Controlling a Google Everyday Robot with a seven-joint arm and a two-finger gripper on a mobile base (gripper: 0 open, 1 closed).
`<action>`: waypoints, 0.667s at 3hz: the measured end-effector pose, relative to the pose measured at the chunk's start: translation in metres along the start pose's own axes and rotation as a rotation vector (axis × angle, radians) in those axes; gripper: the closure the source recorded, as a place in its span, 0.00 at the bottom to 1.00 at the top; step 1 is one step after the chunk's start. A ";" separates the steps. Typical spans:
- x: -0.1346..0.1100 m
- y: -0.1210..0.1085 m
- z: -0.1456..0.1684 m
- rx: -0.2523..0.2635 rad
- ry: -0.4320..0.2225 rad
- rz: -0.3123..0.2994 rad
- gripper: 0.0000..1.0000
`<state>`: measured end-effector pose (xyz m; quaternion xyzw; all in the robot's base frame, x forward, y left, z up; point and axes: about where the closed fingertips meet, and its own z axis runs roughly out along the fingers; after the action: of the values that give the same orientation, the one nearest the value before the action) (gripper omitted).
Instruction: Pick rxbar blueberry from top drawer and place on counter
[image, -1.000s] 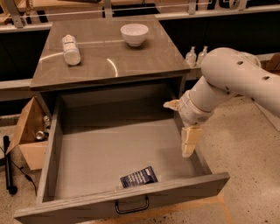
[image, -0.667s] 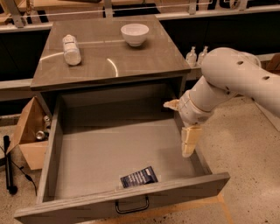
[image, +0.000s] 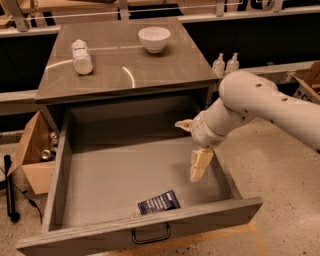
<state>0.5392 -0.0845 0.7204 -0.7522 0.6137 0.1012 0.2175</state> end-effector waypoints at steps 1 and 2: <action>-0.012 -0.007 0.033 -0.020 -0.072 -0.001 0.00; -0.020 -0.003 0.062 -0.063 -0.131 -0.001 0.00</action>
Offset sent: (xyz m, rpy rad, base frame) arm 0.0044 0.0695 -0.0719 0.1710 0.1308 0.0864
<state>0.5448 -0.0379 0.6747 -0.7507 0.5944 0.1694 0.2332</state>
